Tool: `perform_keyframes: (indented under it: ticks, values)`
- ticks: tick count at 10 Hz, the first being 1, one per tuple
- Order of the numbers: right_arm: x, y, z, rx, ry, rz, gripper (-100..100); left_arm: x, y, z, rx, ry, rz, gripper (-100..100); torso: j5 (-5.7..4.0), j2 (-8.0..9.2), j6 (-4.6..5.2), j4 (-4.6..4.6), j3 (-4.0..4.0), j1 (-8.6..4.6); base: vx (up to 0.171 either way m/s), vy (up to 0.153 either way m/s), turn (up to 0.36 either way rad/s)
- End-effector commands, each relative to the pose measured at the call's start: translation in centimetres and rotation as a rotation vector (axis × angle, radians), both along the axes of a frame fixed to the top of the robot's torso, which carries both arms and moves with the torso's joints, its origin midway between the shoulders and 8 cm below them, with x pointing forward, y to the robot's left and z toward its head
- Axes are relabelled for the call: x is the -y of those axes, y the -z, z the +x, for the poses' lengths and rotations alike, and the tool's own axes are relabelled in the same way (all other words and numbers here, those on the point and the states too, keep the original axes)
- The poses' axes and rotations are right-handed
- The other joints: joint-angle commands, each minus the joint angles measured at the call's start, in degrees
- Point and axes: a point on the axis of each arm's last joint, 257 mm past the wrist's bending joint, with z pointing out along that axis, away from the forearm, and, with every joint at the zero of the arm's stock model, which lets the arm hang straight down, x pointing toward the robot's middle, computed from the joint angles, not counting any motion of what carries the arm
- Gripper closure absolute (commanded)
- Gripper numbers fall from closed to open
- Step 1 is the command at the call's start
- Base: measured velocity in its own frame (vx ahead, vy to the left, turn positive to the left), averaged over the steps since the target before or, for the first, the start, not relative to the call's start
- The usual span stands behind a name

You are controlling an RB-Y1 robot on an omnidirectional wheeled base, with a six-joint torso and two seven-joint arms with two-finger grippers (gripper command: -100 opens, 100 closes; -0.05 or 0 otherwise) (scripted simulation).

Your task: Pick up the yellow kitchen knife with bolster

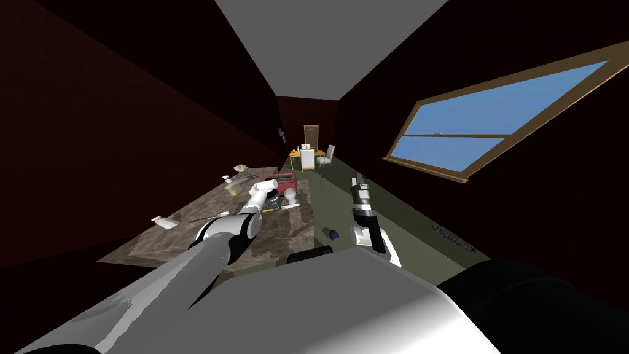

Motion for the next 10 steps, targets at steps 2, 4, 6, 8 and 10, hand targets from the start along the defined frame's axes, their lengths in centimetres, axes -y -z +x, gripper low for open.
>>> perform_keyframes:
  ticks: [2,4,6,8,10]
  values:
    - [0.0,0.0,0.0,0.0,0.0,0.0,0,-0.1,-0.2,0.9,0.036,-0.015,0.007,-100,0.0,-0.01,0.0,0.0,-0.01,-0.01,-0.012,0.012,-0.008]
    - [0.0,0.0,0.0,0.0,0.0,0.0,0,-0.6,-1.1,2.3,0.084,-0.039,0.013,-100,0.03,0.11,0.0,0.03,0.06,0.13,-0.046,0.052,-0.01]
    - [0.0,0.0,0.0,0.0,0.0,0.0,0,-1.5,-0.5,1.6,0.059,-0.059,-0.007,-100,0.06,0.13,-0.04,0.03,0.08,0.27,-0.015,0.04,0.065]
    - [0.0,0.0,0.0,0.0,0.0,0.0,0,0.4,-0.6,0.6,0.015,-0.026,-0.034,-100,-0.04,-0.14,0.02,-0.03,-0.08,-0.25,0.041,-0.096,0.012]
    - [0.0,0.0,0.0,0.0,0.0,0.0,0,0.1,-0.6,0.9,0.024,-0.033,-0.027,0,-0.07,-0.1,0.02,-0.03,-0.06,-0.27,0.008,-0.031,0.002]
